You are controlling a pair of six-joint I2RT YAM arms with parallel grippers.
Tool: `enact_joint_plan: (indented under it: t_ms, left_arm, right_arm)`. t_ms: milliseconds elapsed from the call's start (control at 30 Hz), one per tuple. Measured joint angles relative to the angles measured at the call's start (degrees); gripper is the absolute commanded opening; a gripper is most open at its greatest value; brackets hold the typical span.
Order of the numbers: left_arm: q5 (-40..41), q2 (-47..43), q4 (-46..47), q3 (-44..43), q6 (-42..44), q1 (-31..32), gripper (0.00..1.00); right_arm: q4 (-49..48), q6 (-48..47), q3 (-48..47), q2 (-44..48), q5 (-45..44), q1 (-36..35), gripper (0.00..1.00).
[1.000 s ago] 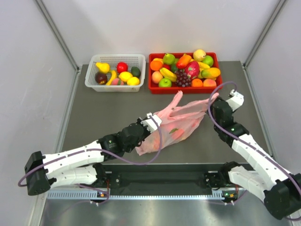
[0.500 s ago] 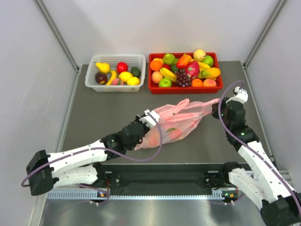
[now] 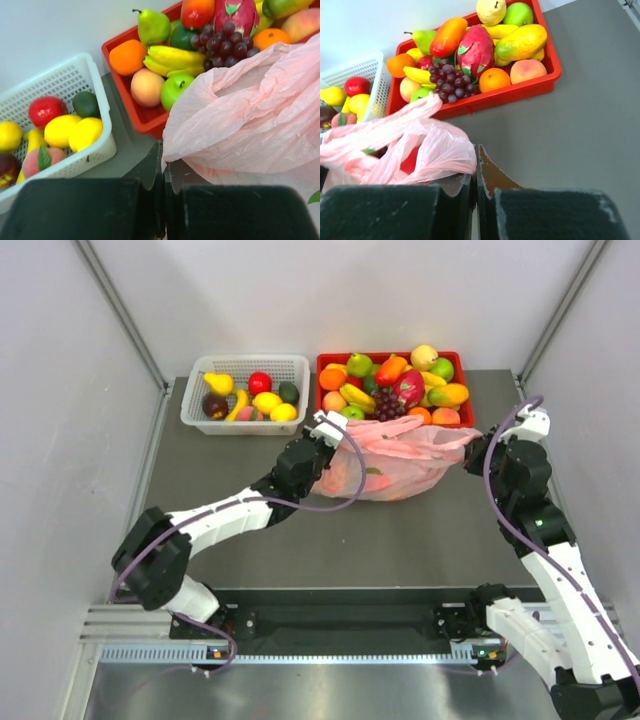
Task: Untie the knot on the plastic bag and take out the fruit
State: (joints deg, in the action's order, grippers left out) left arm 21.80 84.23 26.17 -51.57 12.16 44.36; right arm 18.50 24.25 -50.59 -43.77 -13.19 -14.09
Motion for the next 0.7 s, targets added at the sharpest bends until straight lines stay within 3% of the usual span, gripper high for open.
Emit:
enact_joint_plan:
  t_ms: [200,333,400,433,533,567,700]
  left_arm:
    - [-2.3,5.7,5.8,-0.8,-1.3,-1.5,0.00]
    - [-3.0,7.2,11.6,4.5,-3.8,-2.1,0.00]
    - [-3.3,7.6,13.1,7.9,-5.2,-2.4,0.18]
    - [-4.2,7.5,13.9,9.5,-6.1,-2.5,0.32]
    - [-8.3,5.0,14.5,14.0,-9.7,-2.8,0.48]
    - [-10.1,3.3,14.1,15.3,-11.2,-2.8,0.98]
    - [-18.1,-8.7,12.1,20.7,-18.3,-2.6,0.99]
  right_arm:
    - [-1.3,-1.3,3.8,2.8,3.2,0.1,0.00]
    - [-3.8,-1.2,11.2,7.2,10.6,0.1,0.00]
    - [-3.9,-1.0,14.1,8.6,14.0,0.2,0.00]
    - [-3.9,-1.0,15.1,9.0,15.5,0.2,0.00]
    - [-3.0,-0.7,17.0,10.2,19.1,0.2,0.00]
    - [-2.6,-0.7,17.3,10.5,19.8,0.2,0.00]
    - [0.0,-1.0,18.1,12.9,22.1,0.3,0.00]
